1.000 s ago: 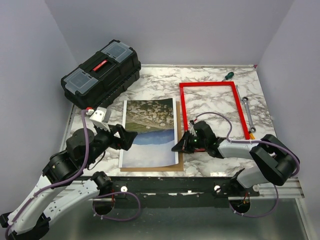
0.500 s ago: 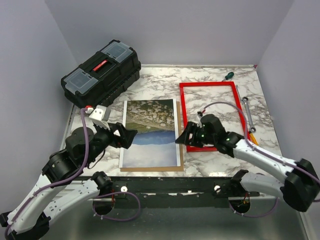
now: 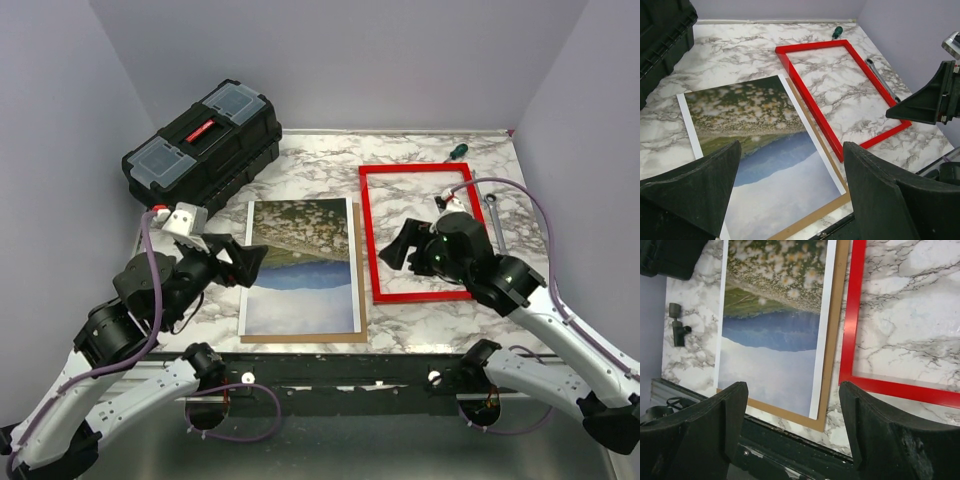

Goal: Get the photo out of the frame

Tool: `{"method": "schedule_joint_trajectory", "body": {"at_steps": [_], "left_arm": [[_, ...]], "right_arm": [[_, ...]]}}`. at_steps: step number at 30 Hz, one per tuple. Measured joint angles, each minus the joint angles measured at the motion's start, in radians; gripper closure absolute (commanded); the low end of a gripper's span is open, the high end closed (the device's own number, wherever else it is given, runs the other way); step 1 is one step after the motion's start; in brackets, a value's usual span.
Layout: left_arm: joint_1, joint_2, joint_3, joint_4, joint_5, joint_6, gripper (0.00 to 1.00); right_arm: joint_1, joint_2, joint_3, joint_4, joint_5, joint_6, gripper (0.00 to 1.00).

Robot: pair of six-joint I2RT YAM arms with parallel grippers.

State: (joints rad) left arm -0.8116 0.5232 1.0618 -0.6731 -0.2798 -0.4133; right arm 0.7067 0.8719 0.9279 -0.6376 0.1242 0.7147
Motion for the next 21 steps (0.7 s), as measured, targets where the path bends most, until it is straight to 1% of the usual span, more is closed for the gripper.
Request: {"method": "schedule_joint_trajectory", "body": {"at_steps": [3, 6, 7, 10, 11, 16, 21], "left_arm": [[0.0, -0.004, -0.022, 0.005, 0.004, -0.012, 0.14], [0.0, -0.02, -0.027, 0.007, 0.005, -0.014, 0.14], [0.0, -0.035, -0.026, 0.013, 0.005, -0.011, 0.11], [0.0, -0.071, -0.019, 0.034, 0.004, 0.004, 0.07], [0.0, -0.087, -0.014, 0.046, 0.004, 0.01, 0.06], [0.0, -0.167, 0.002, 0.133, -0.001, 0.047, 0.05], [0.0, -0.191, 0.051, 0.195, -0.009, 0.085, 0.05]], "right_arm": [[0.0, 0.001, 0.0, -0.003, 0.027, -0.004, 0.16], [0.0, -0.054, 0.026, -0.024, 0.089, -0.021, 0.11], [0.0, -0.077, 0.05, -0.034, 0.115, -0.03, 0.1], [0.0, -0.153, 0.164, -0.049, 0.201, -0.065, 0.06], [0.0, -0.179, 0.204, -0.047, 0.224, -0.083, 0.03], [0.0, -0.308, 0.344, -0.034, 0.298, -0.169, 0.01], [0.0, -0.347, 0.402, -0.031, 0.327, -0.21, 0.0]]}}
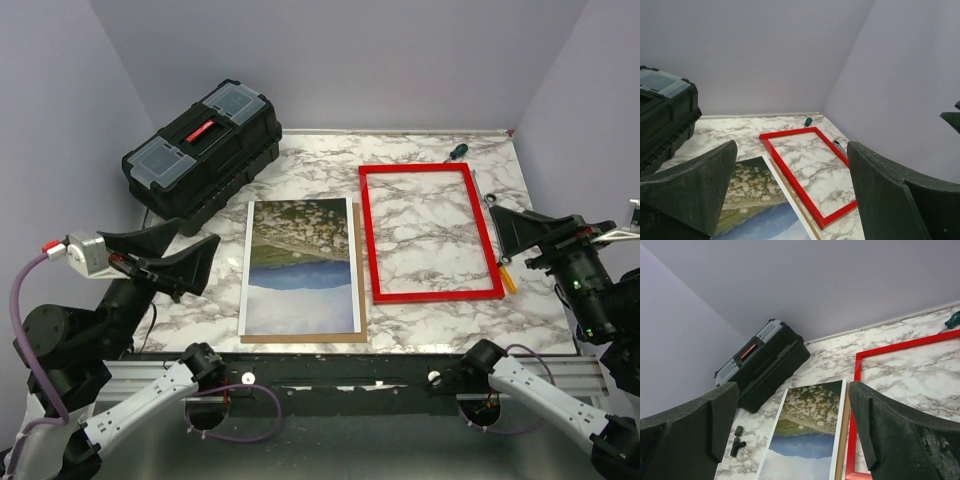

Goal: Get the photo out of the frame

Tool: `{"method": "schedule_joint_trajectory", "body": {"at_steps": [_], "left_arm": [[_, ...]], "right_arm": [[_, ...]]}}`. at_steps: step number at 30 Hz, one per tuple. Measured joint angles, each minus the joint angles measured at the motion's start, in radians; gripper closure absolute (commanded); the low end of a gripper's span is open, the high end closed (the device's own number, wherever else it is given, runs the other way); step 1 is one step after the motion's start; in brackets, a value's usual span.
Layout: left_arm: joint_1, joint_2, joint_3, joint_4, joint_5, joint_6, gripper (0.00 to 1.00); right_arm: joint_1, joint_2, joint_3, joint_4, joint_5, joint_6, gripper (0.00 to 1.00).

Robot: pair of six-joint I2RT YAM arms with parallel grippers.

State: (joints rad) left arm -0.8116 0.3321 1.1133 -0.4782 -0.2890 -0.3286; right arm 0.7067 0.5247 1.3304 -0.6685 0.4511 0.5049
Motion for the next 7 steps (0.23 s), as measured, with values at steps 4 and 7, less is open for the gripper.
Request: {"method": "schedule_joint_trajectory", "body": {"at_steps": [4, 7], "left_arm": [[0.0, 0.0, 0.023, 0.018, -0.007, 0.019, 0.06], [0.0, 0.0, 0.024, 0.02, -0.011, 0.027, 0.06]], "right_arm": [[0.0, -0.002, -0.004, -0.003, 0.002, -0.009, 0.0], [0.0, -0.022, -0.025, 0.002, 0.001, -0.01, 0.0]]}}
